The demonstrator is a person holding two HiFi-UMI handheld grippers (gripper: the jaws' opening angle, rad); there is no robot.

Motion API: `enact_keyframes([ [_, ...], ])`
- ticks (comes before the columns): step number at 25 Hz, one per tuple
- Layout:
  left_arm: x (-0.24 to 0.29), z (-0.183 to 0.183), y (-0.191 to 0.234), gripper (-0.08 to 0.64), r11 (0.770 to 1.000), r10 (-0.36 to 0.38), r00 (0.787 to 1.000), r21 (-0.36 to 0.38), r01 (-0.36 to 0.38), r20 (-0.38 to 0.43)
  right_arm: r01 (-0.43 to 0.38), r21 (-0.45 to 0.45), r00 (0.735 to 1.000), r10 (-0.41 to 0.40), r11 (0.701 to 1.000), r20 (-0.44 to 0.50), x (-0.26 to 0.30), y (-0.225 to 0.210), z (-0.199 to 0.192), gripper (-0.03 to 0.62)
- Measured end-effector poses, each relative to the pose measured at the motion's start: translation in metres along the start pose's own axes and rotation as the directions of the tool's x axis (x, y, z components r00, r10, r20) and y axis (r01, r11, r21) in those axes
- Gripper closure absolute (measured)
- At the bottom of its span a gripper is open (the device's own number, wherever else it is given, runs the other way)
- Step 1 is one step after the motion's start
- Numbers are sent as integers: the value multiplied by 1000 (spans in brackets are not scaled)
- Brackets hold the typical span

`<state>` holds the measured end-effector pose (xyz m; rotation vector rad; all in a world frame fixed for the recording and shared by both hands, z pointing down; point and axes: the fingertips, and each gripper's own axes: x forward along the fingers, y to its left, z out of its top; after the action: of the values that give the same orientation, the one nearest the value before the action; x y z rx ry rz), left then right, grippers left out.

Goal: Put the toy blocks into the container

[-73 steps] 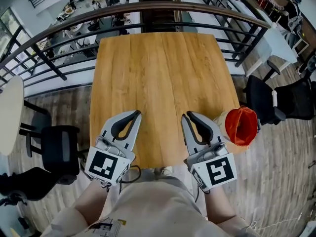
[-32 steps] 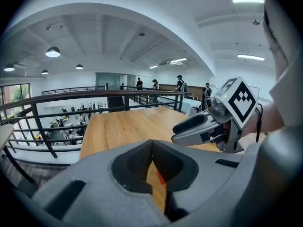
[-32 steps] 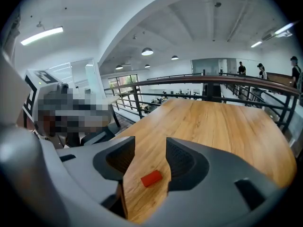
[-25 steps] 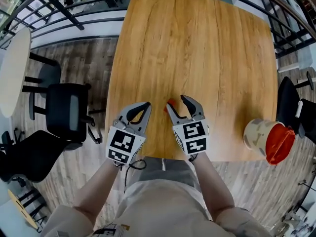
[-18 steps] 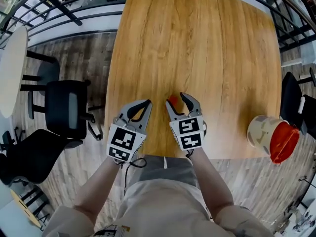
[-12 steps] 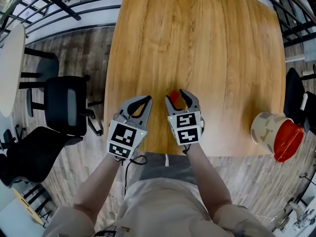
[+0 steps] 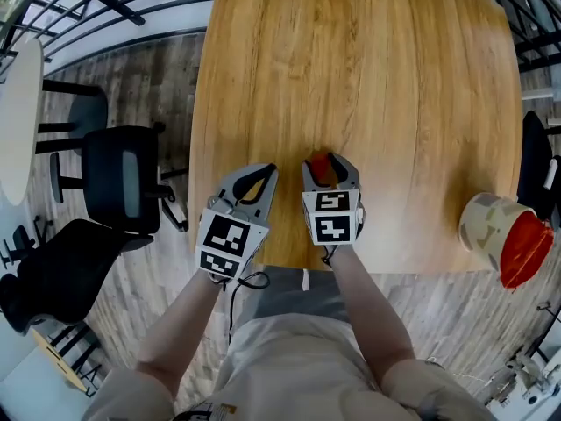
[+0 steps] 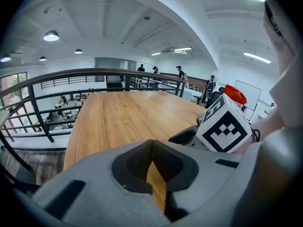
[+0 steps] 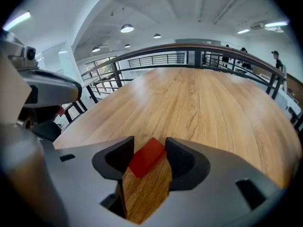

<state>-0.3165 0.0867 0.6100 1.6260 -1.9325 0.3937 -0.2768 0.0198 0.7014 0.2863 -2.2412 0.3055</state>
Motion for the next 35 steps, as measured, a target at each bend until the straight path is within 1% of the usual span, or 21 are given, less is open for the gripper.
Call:
enact_keyframes([
  [4,3,-4,1,548,1000,-2,1000,-4,2,-6,59,-31,998,-59,998,4,5,-8,1,388],
  [8,3,-7,0,548,1000,-5,1000,-11,5,-12,79,-46,997,-79,996,7,4,-8,3,388],
  [13,5,-9,-1,548,1000,-9,1000,-14,8,-14,122,-18,992,-122,992,18,3,-13,0,388],
  [19,5,-10,-3,548,1000,-11,1000,-17,11,-17,84,24,996,-84,996,-6,10,-6,-6,388],
  [22,5,-11,-5,548,1000,-13,1000,-19,13,-20,94,19,996,-94,995,-9,10,-8,-10,396],
  [23,5,-11,-5,548,1000,-12,1000,-20,12,-20,103,21,995,-103,994,-6,9,-10,-11,420],
  [25,5,-12,-5,548,1000,-10,1000,-26,9,-23,114,31,993,-114,993,-4,7,-16,-12,505],
  [30,5,-12,-8,548,1000,-14,999,-25,14,-29,91,24,996,-91,996,-8,6,-17,-13,514],
  [33,5,-8,-10,548,1000,-17,1000,-20,16,-19,80,48,997,-79,996,-13,3,-14,-15,514],
  [35,4,-6,-11,548,1000,-17,1000,-19,17,-17,75,48,997,-75,996,-10,0,-13,-14,514],
])
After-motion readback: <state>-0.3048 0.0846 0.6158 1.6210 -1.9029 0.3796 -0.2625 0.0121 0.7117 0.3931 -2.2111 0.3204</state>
